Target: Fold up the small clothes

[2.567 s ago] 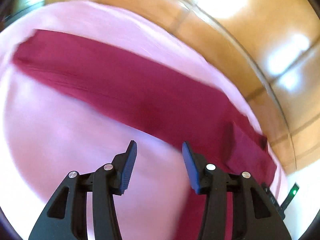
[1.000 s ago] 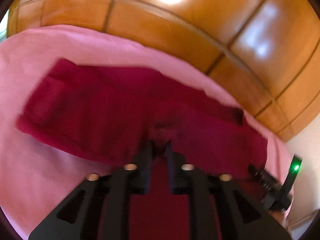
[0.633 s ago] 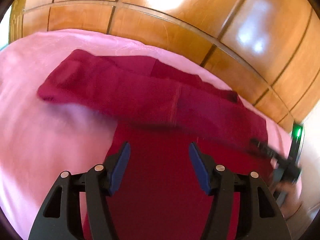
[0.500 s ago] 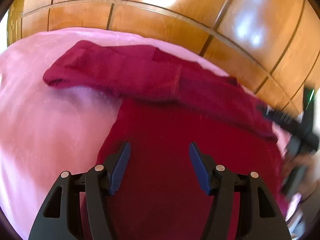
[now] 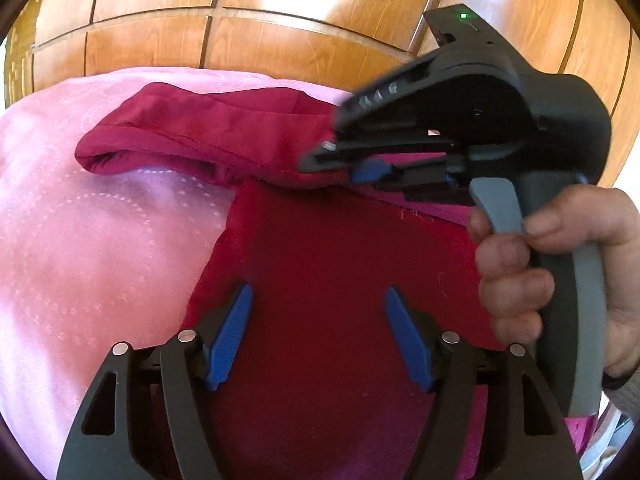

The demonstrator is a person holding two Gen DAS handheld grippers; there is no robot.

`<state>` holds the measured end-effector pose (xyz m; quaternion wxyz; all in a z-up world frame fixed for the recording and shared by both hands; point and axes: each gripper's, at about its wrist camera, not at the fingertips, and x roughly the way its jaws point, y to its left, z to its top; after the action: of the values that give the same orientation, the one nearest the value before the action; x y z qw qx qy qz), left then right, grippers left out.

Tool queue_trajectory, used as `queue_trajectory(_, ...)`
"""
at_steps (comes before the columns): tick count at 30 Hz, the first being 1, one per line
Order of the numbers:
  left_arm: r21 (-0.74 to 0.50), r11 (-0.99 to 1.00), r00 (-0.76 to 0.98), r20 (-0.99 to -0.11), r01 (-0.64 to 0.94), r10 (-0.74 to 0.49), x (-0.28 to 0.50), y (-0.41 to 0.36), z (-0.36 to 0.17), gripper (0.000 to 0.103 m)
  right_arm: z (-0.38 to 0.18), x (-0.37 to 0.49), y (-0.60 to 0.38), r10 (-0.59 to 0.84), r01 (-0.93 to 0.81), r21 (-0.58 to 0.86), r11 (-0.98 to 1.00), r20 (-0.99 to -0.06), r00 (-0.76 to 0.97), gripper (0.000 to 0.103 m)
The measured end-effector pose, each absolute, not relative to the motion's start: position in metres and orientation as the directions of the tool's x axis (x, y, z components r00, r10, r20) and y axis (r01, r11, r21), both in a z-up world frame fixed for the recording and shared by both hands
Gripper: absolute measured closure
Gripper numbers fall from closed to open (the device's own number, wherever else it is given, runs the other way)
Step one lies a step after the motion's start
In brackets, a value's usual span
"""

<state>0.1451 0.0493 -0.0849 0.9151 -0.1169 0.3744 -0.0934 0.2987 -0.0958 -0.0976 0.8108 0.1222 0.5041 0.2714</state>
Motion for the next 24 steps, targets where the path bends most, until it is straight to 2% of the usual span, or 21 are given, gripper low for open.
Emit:
queue_trajectory(4, -0.289, 0.953, 0.703, -0.659, 0.091, -0.267, 0.146, 0.05, -0.087, 0.033, -0.049, 0.278, -0.1, 0.537, -0.416, 0.363, 0.834, -0.707, 0.46, 0.094)
queue_trajectory(7, -0.282, 0.955, 0.703, -0.661, 0.09, -0.262, 0.147, 0.05, -0.087, 0.033, 0.0, 0.259, -0.117, 0.506, -0.466, 0.251, 0.848, -0.642, 0.576, 0.095)
queue_trajectory(12, -0.268, 0.959, 0.702, -0.666, 0.091, -0.252, 0.144, 0.05, -0.089, 0.033, 0.038, 0.245, -0.18, 0.395, -0.395, 0.135, 0.909, -0.582, 0.711, 0.095)
queue_trajectory(18, -0.242, 0.966, 0.699, -0.676, 0.086, -0.232, 0.148, 0.04, -0.088, 0.033, -0.006, 0.252, -0.271, 0.237, -0.189, 0.145, 0.971, -0.661, 0.712, 0.096)
queue_trajectory(24, -0.207, 0.975, 0.69, -0.693, 0.086, -0.208, 0.149, 0.034, -0.088, 0.033, -0.067, 0.256, -0.317, 0.159, -0.041, 0.174, 0.984, -0.75, 0.641, 0.096)
